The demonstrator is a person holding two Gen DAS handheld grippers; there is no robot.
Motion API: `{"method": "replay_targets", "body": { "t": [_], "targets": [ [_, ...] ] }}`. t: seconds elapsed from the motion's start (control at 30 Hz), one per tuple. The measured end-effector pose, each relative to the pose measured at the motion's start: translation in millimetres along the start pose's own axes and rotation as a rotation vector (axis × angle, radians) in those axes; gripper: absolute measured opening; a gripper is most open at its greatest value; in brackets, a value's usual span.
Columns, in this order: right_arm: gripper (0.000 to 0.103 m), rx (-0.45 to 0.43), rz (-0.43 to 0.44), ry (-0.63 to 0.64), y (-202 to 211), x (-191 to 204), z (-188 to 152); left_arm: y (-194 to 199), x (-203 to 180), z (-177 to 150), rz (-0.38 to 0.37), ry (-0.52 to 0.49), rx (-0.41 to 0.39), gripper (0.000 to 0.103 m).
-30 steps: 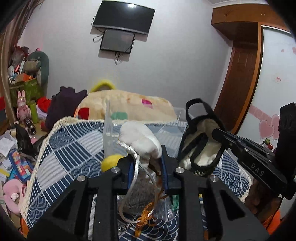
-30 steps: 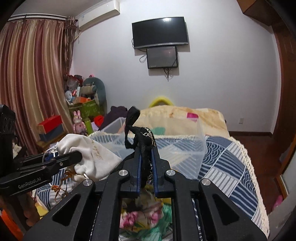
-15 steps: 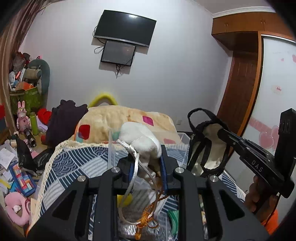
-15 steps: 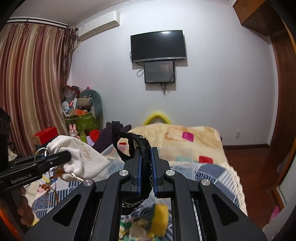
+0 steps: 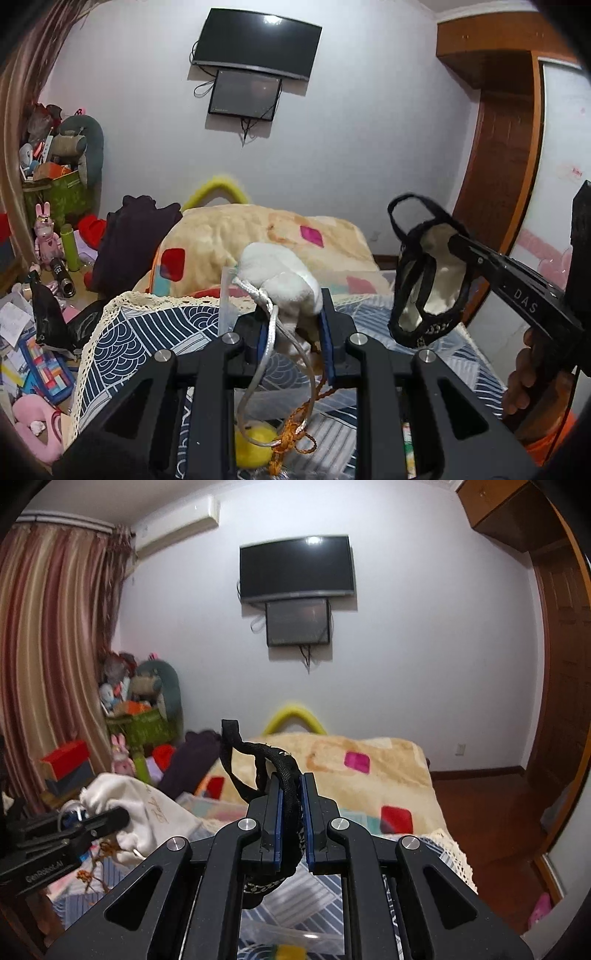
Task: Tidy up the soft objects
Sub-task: 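Lower the pouch into the clear box with the left tool while the right tool drops the black bag in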
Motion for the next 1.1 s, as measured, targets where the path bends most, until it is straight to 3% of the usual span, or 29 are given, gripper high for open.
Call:
{"method": "replay_targets", "body": {
  "t": [0.3,0.63,1.0,1.1],
  "targets": [
    [0.008,0.192,0.0,0.024,-16,-15,-41,-38,0,-20,-0.015,-0.006,0.13,0.023],
    [0.009,0.304,0.03,0.118,-19,-22,-48,-56,-5,-43,-0.032,-0.024,0.24,0.023],
    [0.011,0.364,0.064,0.117,-22,-19,-51,-50,-7,-42,-0.038,-0.057,0.282,0.03],
    [0.02,0.358,0.064,0.118,-16,-18,-48,-44,-5,-40,-0.05,-0.047,0.284,0.035]
  ]
}}
Point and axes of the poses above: each gripper's, at about its wrist camera, not at the fingertips, and y roughly against the way its jaws point, x to its left, z to its top, the point moved 2 cm from there along -y, roughly the way its jaws point, and after that the axes turned 15 degrees about -x, right-handed, at the moved point
